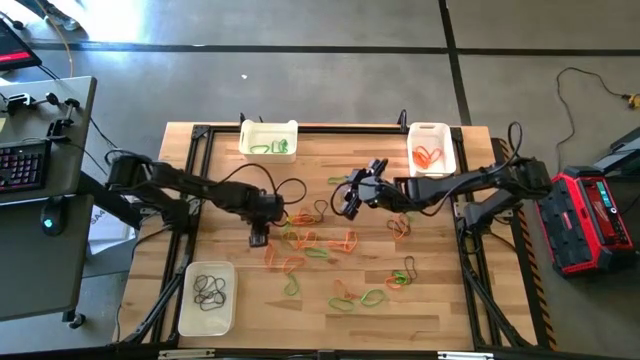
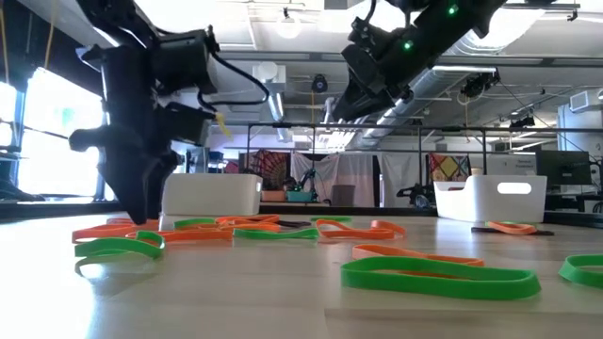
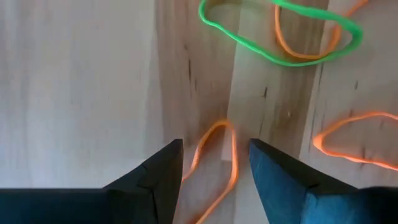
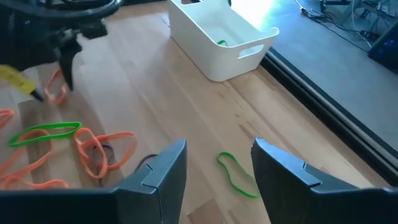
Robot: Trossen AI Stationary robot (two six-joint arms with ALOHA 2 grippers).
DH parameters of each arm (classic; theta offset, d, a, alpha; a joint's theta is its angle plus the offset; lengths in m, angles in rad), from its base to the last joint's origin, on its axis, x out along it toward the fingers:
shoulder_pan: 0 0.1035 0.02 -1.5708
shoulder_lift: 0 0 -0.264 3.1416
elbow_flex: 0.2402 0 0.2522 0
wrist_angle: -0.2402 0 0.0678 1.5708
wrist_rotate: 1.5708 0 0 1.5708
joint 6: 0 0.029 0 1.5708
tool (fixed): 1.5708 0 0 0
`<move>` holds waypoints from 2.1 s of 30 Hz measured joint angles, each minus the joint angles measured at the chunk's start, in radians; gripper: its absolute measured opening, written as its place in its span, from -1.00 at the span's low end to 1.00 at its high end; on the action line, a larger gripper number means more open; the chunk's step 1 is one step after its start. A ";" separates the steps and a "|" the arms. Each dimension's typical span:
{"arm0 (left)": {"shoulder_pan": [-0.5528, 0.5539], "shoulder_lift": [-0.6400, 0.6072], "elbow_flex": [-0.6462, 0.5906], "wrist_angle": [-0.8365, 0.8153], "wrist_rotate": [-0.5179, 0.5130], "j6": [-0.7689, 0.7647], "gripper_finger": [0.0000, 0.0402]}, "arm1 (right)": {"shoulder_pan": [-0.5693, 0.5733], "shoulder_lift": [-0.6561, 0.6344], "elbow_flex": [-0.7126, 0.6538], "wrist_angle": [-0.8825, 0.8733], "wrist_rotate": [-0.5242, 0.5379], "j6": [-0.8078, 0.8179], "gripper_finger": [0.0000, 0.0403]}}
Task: Sort rubber bands into baskets
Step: Put the orange rubber band into the top right white bin
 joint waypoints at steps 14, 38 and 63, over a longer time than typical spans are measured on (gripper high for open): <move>-0.001 0.019 0.011 0.009 0.012 0.025 -0.96 | -0.009 0.000 0.000 -0.006 -0.010 -0.080 -0.16; 0.035 -0.189 0.018 0.250 0.019 -0.120 -1.00 | 0.005 0.102 -0.179 0.417 -0.161 -0.199 -0.98; 0.055 -0.166 -0.061 0.886 0.009 -0.101 -1.00 | -0.021 0.101 -0.391 0.820 -0.145 -0.115 -0.91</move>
